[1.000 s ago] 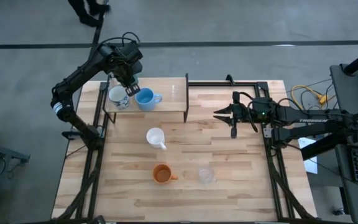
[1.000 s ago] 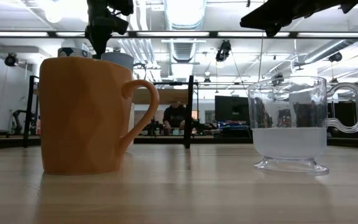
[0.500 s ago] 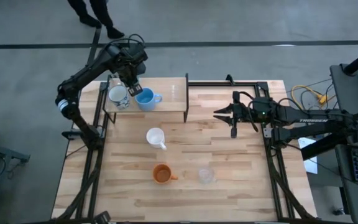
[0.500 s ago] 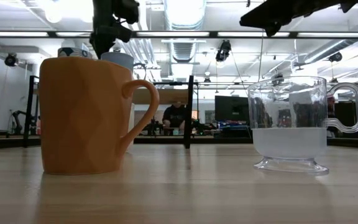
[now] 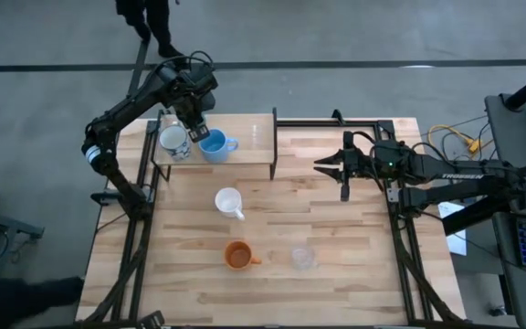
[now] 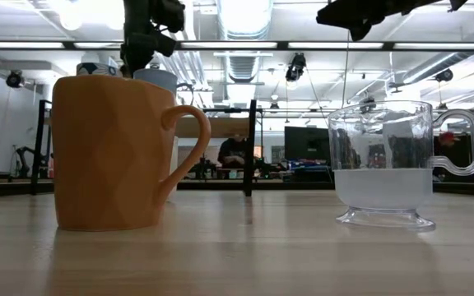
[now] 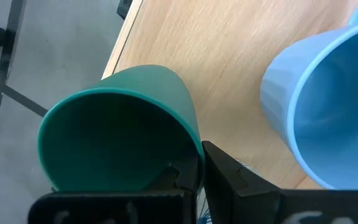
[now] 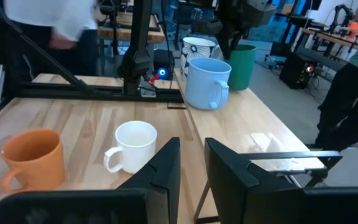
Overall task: Stack small to large cups/mugs on shelf
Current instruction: Put the green mug on the shelf
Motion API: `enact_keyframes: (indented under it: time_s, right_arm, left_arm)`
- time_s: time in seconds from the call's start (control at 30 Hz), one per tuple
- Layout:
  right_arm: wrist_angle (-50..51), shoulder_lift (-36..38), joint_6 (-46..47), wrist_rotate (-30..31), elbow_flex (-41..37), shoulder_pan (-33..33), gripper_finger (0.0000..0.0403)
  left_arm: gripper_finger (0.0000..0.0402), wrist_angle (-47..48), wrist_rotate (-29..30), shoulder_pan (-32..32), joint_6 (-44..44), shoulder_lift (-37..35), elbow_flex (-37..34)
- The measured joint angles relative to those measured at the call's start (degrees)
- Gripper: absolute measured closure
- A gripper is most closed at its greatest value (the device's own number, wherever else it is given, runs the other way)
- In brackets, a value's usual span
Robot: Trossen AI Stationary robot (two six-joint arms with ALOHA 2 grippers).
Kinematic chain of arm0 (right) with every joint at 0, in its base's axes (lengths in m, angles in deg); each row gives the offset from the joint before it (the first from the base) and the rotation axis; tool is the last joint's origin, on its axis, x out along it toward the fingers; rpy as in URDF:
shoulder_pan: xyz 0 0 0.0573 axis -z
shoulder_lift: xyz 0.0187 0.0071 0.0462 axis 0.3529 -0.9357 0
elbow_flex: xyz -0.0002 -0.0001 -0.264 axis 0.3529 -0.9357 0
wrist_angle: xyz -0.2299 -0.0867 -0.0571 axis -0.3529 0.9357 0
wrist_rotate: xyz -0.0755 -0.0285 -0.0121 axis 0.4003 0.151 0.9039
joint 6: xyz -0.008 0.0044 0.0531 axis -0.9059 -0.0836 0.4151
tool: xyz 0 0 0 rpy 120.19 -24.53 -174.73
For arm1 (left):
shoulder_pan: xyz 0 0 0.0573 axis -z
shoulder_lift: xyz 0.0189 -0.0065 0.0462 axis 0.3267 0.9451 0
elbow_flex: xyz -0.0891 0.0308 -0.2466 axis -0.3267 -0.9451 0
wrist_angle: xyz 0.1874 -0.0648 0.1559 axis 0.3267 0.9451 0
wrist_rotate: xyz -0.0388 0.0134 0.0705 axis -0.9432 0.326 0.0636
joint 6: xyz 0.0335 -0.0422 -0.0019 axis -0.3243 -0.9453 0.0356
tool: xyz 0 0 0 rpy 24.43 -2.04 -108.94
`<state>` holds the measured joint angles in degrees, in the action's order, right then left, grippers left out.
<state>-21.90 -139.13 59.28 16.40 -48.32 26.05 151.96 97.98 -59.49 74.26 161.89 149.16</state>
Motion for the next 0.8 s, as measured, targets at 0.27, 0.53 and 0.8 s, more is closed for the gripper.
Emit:
enact_keyframes:
  time_s: [0.27, 0.53, 0.8]
  right_arm:
    - [0.0, 0.0, 0.0, 0.0, 0.0, 0.0, 0.0335]
    - [0.0, 0.0, 0.0, 0.0, 0.0, 0.0, 0.0335]
    - [0.0, 0.0, -0.2, 0.0, 0.0, 0.0, 0.0335]
  left_arm:
    - [0.0402, 0.0, -1.3, 0.0, 0.0, 0.0, 0.0]
    - [0.0401, 0.0, -1.6, 0.0, -0.1, 0.0, 0.0]
    - [0.0401, 0.0, -1.6, 0.0, -0.1, 0.0, 0.0]
